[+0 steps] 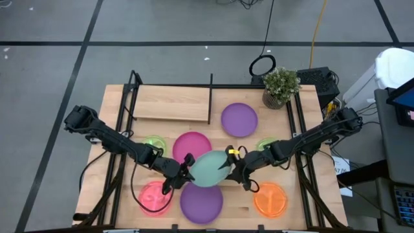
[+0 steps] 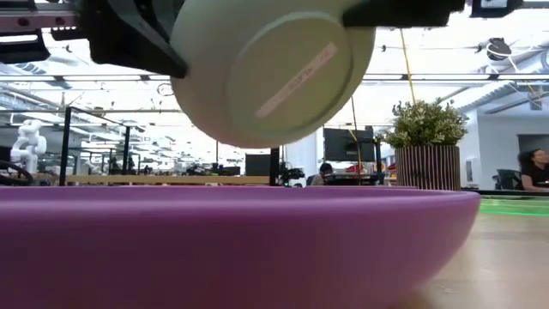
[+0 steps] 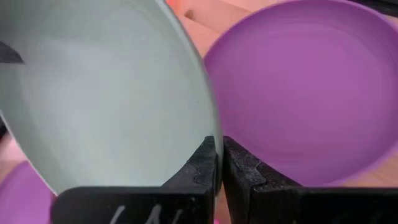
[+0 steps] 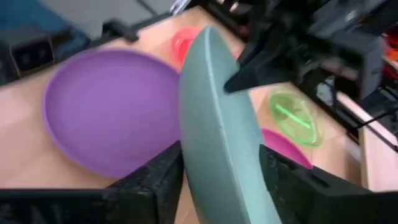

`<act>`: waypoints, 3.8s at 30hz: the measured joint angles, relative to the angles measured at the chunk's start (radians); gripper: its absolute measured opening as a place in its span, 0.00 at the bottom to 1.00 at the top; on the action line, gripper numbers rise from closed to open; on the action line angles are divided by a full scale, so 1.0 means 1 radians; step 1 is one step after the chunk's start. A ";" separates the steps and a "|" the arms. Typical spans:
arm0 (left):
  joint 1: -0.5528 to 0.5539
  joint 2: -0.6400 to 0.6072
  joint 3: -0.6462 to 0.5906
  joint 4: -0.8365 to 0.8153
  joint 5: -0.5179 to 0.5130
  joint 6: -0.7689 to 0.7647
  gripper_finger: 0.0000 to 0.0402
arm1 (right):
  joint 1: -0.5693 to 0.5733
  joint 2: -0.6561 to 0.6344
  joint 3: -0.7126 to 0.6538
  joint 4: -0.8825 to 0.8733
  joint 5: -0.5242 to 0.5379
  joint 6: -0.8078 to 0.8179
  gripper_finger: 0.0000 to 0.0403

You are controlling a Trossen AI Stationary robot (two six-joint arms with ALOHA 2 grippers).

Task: Place and stack plates onto a shelf
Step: Put the blue plate on the shelf

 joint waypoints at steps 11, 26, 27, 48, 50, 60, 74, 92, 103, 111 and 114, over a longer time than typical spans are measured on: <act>0.000 -0.005 0.000 0.019 -0.098 -0.008 0.04 | 0.000 -0.099 0.000 0.002 0.001 0.134 0.66; -0.020 -0.120 0.131 -0.309 -0.285 -0.071 0.04 | 0.112 -0.305 0.001 -0.092 0.246 0.096 0.72; -0.018 -0.120 0.152 -0.350 -0.302 -0.082 0.04 | 0.118 -0.317 0.001 -0.098 0.272 0.097 0.71; 0.182 -0.119 0.313 -0.938 -0.506 -0.392 0.04 | 0.140 -0.384 0.002 -0.268 0.424 0.212 0.69; 0.212 -0.119 0.313 -0.974 -0.507 -0.410 0.04 | 0.140 -0.384 0.002 -0.268 0.424 0.212 0.69; 0.346 -0.119 0.313 -1.075 -0.508 -0.494 0.04 | 0.140 -0.384 0.002 -0.296 0.424 0.212 0.69; 0.562 -0.118 0.211 -1.072 -0.508 -0.638 0.04 | 0.140 -0.384 0.002 -0.295 0.424 0.213 0.69; 0.746 -0.118 -0.016 -0.854 -0.506 -0.543 0.04 | 0.139 -0.384 0.001 -0.295 0.424 0.239 0.69; 0.824 -0.118 -0.074 -0.775 -0.481 -0.523 0.04 | 0.139 -0.384 0.001 -0.295 0.424 0.238 0.69; 0.853 -0.118 -0.090 -0.763 -0.480 -0.519 0.04 | 0.139 -0.384 0.001 -0.295 0.423 0.231 0.69; 0.860 -0.118 -0.090 -0.762 -0.480 -0.517 0.04 | 0.139 -0.384 0.001 -0.295 0.423 0.231 0.69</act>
